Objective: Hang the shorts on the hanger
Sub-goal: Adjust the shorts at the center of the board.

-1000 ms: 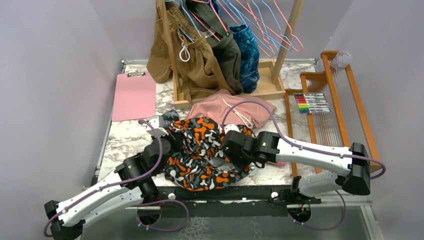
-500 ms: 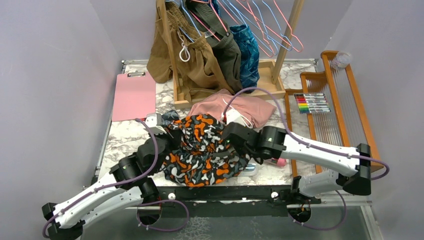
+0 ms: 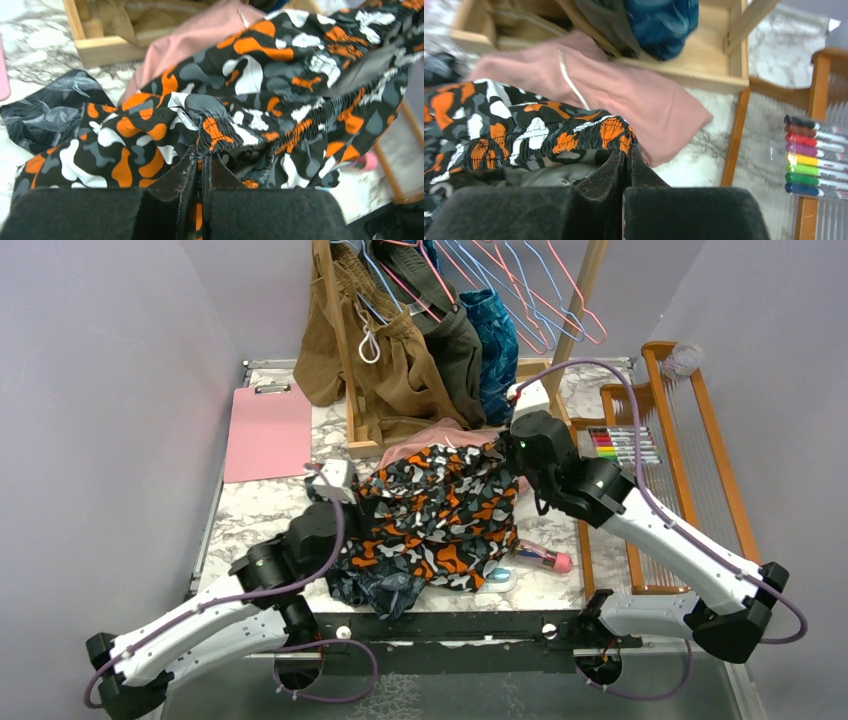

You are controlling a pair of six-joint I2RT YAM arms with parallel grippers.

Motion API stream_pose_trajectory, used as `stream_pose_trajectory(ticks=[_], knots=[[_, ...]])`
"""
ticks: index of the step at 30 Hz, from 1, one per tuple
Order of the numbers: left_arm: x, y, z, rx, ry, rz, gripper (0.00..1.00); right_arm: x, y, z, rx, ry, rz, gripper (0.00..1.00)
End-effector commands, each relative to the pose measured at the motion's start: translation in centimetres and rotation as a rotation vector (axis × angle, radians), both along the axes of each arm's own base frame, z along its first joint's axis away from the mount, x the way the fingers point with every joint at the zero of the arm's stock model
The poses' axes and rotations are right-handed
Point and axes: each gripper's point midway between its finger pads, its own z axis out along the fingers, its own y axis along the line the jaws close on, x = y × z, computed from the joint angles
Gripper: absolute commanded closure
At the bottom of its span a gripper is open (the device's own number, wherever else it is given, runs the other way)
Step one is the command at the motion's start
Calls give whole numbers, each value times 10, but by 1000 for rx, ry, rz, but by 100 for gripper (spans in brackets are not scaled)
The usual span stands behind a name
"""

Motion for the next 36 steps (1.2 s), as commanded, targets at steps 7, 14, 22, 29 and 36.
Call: stream_pose_trajectory(ticks=[7,14,22,29,36], knots=[[-4,-41,-46,211,132,-201,89,7,0,-67,91,181,62,99],[2,-41,-38,276,94,-209,67,1,1,-74,91,205,82,99],[13,-40,-40,386,79,-201,59,0,3,-73,85,210,104,99],[22,-32,-42,451,68,-149,93,-5,4,-73,97,220,127,99],[31,-13,63,285,-133,-25,100,-24,17,-27,178,174,273,99]])
